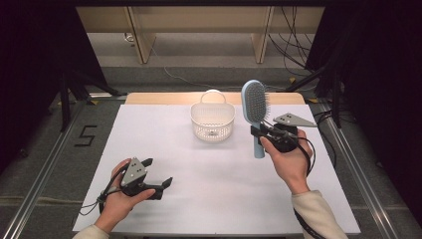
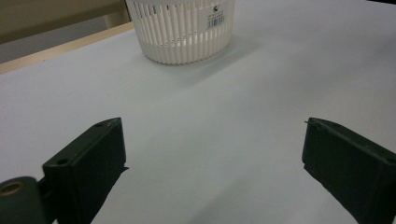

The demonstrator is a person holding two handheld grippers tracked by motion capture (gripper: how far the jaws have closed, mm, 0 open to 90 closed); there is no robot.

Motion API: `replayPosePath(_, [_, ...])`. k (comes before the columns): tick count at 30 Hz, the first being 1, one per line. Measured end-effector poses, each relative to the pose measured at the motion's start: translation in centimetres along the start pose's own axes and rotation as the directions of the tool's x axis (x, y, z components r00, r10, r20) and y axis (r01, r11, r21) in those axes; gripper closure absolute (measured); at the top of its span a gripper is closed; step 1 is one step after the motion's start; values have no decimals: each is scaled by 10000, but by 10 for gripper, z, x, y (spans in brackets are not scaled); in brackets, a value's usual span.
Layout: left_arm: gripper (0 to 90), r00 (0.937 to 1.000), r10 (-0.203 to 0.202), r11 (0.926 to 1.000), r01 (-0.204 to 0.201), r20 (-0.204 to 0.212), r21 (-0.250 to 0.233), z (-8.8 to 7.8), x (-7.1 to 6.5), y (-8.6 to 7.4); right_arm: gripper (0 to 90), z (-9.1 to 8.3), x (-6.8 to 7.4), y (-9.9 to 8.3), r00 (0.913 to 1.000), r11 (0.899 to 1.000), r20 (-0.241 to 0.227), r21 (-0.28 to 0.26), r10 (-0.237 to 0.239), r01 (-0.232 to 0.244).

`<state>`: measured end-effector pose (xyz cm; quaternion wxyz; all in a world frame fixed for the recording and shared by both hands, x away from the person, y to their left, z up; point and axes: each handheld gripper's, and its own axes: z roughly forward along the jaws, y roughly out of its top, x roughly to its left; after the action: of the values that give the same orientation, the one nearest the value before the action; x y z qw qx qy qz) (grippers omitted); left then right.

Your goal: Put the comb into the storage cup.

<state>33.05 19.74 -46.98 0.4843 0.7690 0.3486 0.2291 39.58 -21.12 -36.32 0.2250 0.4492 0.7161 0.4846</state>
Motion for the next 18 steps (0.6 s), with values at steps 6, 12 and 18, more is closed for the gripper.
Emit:
replayPosePath(6, [57,10000,-4,10000,4,5,1,0,0,0,705,2,0,0,10000,10000,16,-9,-2,2])
replayPosePath(12, [58,10000,-5,10000,5,14,-1,0,0,0,705,3,0,1,10000,10000,-16,-10,2,-2])
replayPosePath(18, [58,10000,-8,10000,8,4,-6,0,0,0,705,4,1,1,10000,10000,-9,-18,-9,9])
